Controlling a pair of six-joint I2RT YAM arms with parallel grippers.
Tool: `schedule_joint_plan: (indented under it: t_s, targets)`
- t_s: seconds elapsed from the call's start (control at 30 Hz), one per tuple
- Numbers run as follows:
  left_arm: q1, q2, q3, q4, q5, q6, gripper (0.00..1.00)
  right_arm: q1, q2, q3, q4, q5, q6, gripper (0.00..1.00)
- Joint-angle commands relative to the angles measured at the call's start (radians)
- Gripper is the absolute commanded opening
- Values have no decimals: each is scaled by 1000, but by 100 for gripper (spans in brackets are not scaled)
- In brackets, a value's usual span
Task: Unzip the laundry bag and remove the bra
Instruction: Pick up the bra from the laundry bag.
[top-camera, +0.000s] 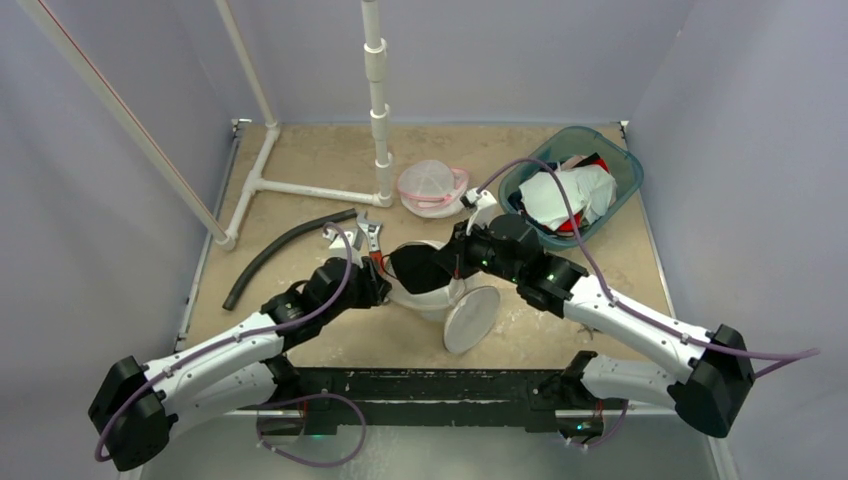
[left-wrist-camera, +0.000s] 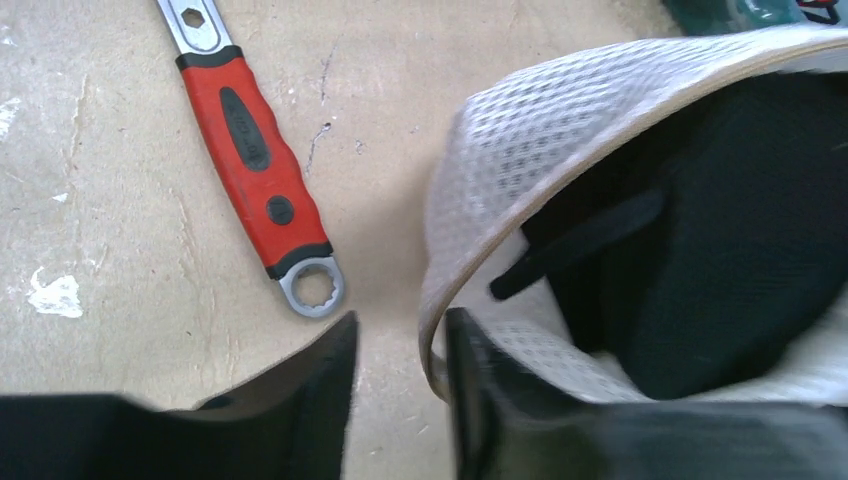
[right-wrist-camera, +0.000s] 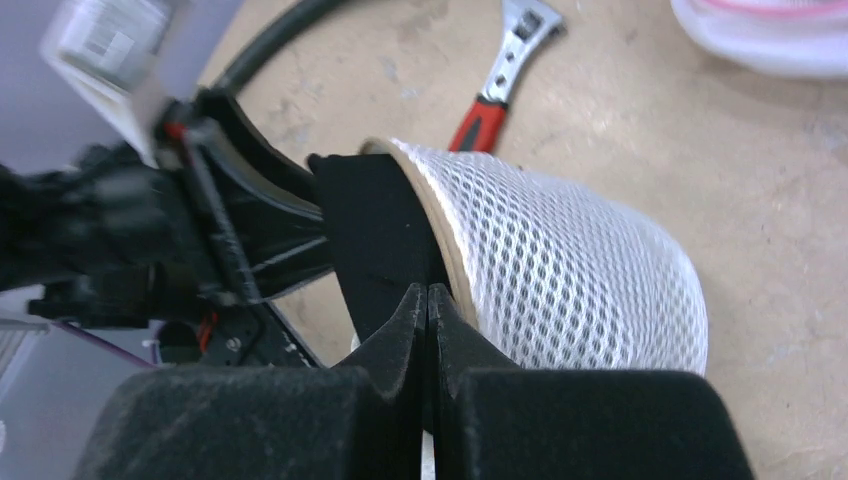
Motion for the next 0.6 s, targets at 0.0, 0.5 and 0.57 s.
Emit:
schedule_joint_plan:
  t_s: [0.0, 0.5, 0.57]
  targets:
    - [3, -45, 15, 29, 47, -21, 43, -9, -9, -81, 119, -40, 21, 0]
    - [2, -242, 26, 55, 93, -110, 53, -27, 3, -130, 155, -19, 16, 0]
    - [2, -255, 41, 8, 62, -118, 53, -31, 4, -135, 156, -17, 17, 0]
